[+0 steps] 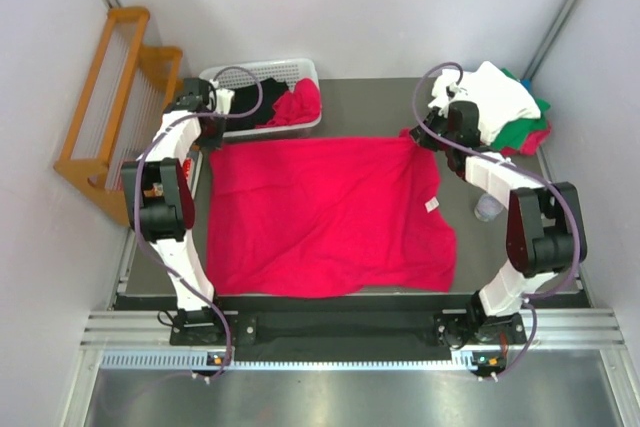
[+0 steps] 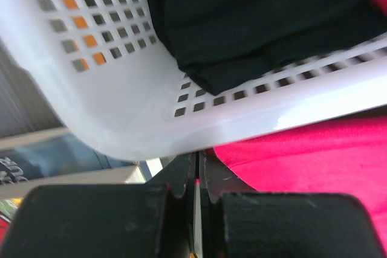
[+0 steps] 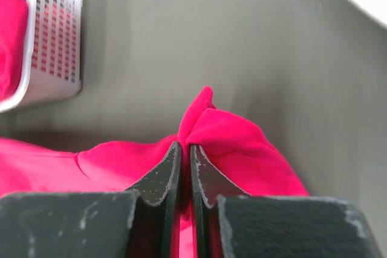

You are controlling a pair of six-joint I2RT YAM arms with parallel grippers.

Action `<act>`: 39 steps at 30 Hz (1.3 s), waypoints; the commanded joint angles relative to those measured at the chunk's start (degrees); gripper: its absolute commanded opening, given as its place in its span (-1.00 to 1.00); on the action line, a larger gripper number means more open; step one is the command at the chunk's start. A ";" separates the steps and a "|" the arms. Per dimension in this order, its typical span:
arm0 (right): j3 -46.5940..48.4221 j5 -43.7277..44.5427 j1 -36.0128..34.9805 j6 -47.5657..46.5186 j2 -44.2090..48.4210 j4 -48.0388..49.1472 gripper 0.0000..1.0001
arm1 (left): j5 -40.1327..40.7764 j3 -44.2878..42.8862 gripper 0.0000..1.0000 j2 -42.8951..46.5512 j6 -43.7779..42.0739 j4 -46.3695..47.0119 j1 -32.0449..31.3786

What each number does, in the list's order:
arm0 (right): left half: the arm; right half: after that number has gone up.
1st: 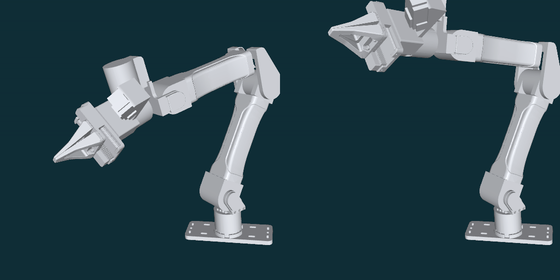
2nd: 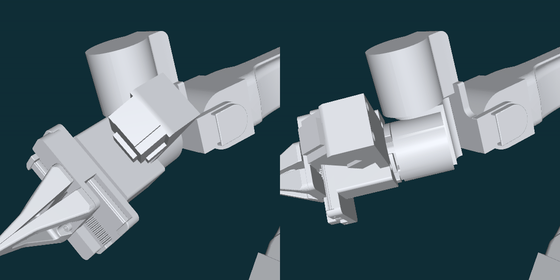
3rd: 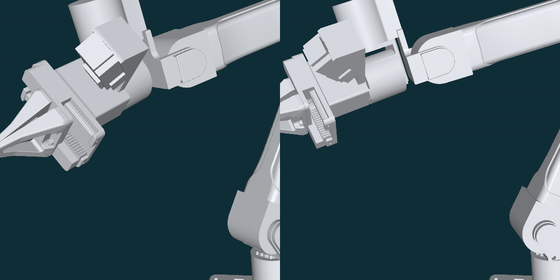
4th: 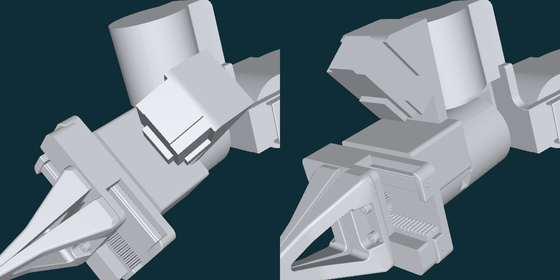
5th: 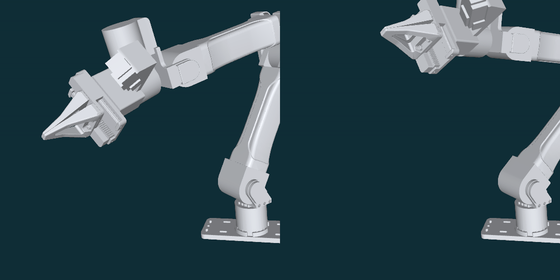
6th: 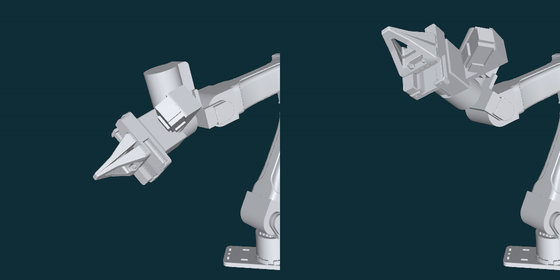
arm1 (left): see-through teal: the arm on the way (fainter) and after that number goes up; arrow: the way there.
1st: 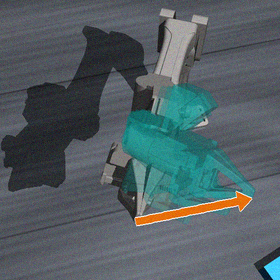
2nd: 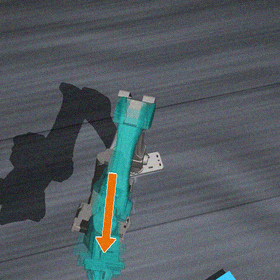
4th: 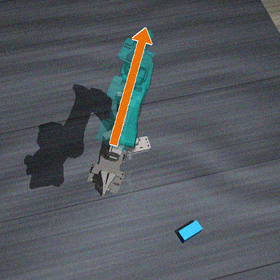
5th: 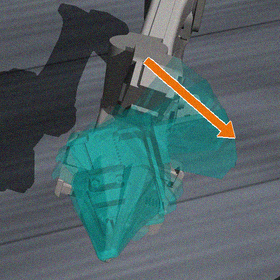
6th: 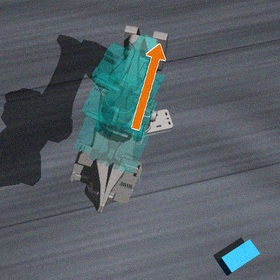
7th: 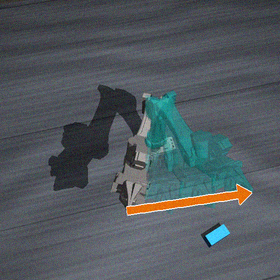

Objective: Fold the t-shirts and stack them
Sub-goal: Flatten the tshirt out

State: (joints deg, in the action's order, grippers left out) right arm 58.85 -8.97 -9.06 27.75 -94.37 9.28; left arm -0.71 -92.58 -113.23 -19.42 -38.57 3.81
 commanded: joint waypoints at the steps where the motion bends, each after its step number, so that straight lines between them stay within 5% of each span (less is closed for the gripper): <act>1: 4.43 -1.48 2.47 0.90 -3.88 5.49 -1.00 | -2.18 -4.89 -1.00 -1.47 2.80 -0.89 0.58; 4: 3.91 -2.01 2.47 0.99 -5.03 5.75 -1.00 | -5.44 -3.67 -0.51 -0.15 3.68 -2.39 0.49; 5: 3.82 -2.10 2.47 0.99 -5.12 5.66 -1.00 | -6.31 -2.88 -0.02 0.55 3.77 -2.74 0.49; 8: 3.29 -2.10 2.64 0.73 -5.56 5.84 -0.98 | -7.37 1.95 0.93 4.67 2.99 -1.69 0.49; 16: 4.95 -3.68 2.73 0.73 -7.67 4.61 -0.85 | -18.36 10.39 0.97 17.07 2.11 -6.52 -0.91; 18: 5.22 -4.12 2.73 0.90 -7.59 4.08 -0.62 | -19.67 12.84 0.97 20.05 2.02 -7.57 -2.67; 20: 5.14 -4.39 2.64 1.26 -6.97 3.82 -0.05 | -21.00 14.34 0.97 21.73 2.11 -9.68 -5.29; 22: 5.22 -4.13 2.64 0.82 -5.84 3.21 0.22 | -20.82 17.24 0.97 24.19 2.28 -10.56 -8.10; 23: 5.31 -3.78 2.47 0.56 -5.13 2.77 0.78 | -20.74 18.21 0.97 25.07 2.02 -10.56 -9.08; 24: 5.22 -3.51 2.55 0.38 -4.43 2.41 0.99 | -20.47 20.05 0.97 26.21 1.67 -10.74 -10.04; 30: 2.77 -0.87 0.45 1.16 2.95 -5.13 1.00 | -16.95 24.37 0.97 27.27 0.44 -11.62 -16.03; 39: -9.62 2.03 -15.53 0.20 22.02 -26.03 0.99 | -15.55 22.44 0.96 25.61 0.96 -13.02 -16.56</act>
State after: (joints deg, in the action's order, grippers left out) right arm 52.03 -8.03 -18.65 28.69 -78.35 -4.36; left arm -16.80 -68.10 -87.31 -18.00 -50.33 -12.71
